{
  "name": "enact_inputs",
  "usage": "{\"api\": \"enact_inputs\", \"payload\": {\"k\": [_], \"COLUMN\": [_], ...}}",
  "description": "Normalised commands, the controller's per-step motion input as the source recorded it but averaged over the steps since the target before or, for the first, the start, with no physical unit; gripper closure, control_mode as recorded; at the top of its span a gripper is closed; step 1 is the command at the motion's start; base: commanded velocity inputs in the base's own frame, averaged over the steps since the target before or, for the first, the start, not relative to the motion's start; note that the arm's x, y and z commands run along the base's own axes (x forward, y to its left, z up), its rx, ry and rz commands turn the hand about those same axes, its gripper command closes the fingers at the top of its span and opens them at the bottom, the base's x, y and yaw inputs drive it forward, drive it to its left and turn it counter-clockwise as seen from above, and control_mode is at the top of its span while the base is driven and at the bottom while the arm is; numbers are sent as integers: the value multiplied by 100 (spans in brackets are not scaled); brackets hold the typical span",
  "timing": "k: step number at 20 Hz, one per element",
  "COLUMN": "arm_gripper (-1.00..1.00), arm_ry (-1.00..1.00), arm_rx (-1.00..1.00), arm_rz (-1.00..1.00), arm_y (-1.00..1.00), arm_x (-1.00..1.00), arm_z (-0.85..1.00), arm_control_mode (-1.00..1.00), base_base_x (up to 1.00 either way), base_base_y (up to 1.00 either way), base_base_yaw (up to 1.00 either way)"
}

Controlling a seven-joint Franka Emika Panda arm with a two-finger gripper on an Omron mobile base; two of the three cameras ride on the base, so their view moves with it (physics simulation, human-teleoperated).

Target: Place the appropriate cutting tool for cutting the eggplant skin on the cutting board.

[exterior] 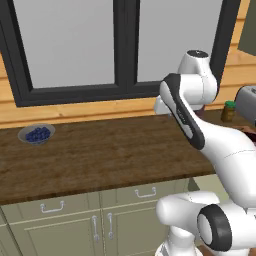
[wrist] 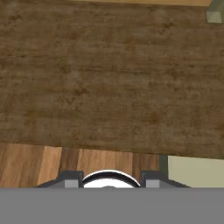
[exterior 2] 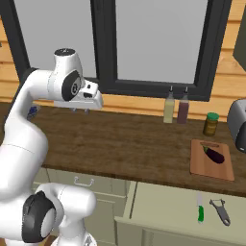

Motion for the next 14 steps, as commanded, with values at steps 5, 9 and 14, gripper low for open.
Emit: {"api": "enact_inputs", "payload": {"k": [5,9,14], "arm_gripper": [-100,-100,-100], "arm_ry": [-18,-9,2], "arm_rx": [1,11,10], "arm_rz": [-1,-9,-10], "arm_y": [-24,-100,-100], "arm_x": [-60,-74,-37], "arm_z": [-3,-4,-28], "arm_control_mode": [-100,-100,-100], "base_base_x": [0,0,0], "base_base_y": [0,0,0], "base_base_yaw": [0,0,0]}}
